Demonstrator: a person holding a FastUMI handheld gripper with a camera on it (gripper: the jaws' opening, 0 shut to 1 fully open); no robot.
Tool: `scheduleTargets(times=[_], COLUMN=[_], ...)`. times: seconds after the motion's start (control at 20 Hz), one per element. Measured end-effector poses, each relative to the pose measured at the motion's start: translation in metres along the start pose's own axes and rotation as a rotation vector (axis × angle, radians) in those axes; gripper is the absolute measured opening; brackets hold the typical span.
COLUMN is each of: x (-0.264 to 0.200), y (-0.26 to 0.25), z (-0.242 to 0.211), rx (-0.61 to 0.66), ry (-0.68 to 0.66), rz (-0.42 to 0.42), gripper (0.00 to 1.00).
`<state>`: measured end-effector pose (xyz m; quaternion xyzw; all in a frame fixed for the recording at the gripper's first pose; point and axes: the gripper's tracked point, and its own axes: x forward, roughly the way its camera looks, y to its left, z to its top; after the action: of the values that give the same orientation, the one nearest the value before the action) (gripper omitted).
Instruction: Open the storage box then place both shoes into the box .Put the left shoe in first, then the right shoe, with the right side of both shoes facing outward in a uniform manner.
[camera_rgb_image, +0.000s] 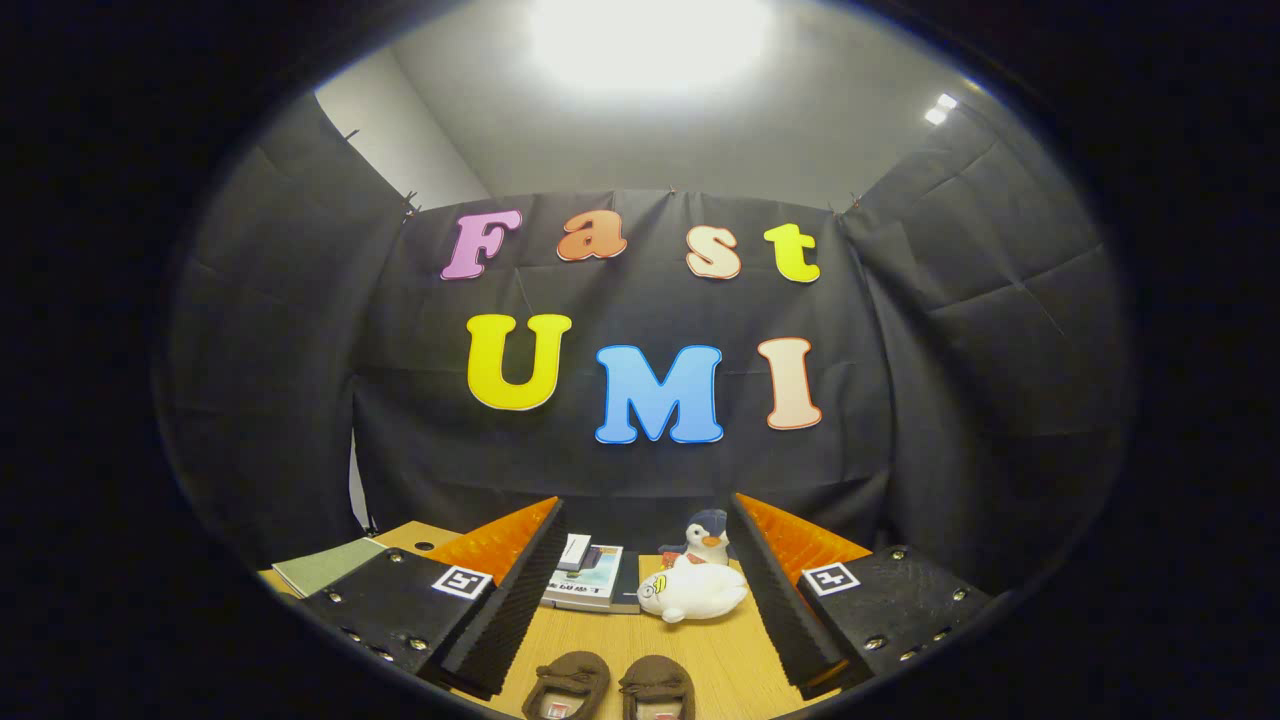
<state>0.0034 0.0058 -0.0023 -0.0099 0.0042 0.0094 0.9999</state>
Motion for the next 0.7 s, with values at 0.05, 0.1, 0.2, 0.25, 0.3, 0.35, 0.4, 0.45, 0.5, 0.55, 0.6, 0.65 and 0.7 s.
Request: scheduleTargets(times=[0.05,0.1,0.2,0.25,0.3,0.35,0.4,0.45,0.5,0.55,0.6,0.65,0.7], x=[-0.0013,-0.0018,-0.0029,-0.0037,-0.0044,-0.0046,-0.0049,-0.0054,-0.0063,-0.0068,-0.0072,-0.0074,-0.0081], y=[0.0001,0.0000,0.0003,-0.0001,0.0000,-0.0005,-0.0002,-0.0001,0.0008,0.0015,0.0031,0.0059,0.0089], z=[0.0012,0.0012,0.0023,0.0031,0.0029,0.0031,0.0031,0.0032,0.0031,0.0043,0.0032,0.0025,0.0010], rx=[0.000,0.001,0.001,0.001,0.002,0.003,0.004,0.006,0.009,0.013,0.019,0.028,0.040], ry=[-0.002,-0.004,-0.007,-0.008,-0.010,-0.010,-0.010,-0.010,-0.011,-0.011,-0.010,-0.007,-0.002], rz=[-0.001,-0.001,-0.003,-0.004,-0.005,-0.007,-0.007,-0.008,-0.007,-0.005,-0.002,0.007,0.017], gripper=[0.97,0.97,0.97,0.97,0.97,0.97,0.97,0.97,0.97,0.97,0.97,0.97,0.97])
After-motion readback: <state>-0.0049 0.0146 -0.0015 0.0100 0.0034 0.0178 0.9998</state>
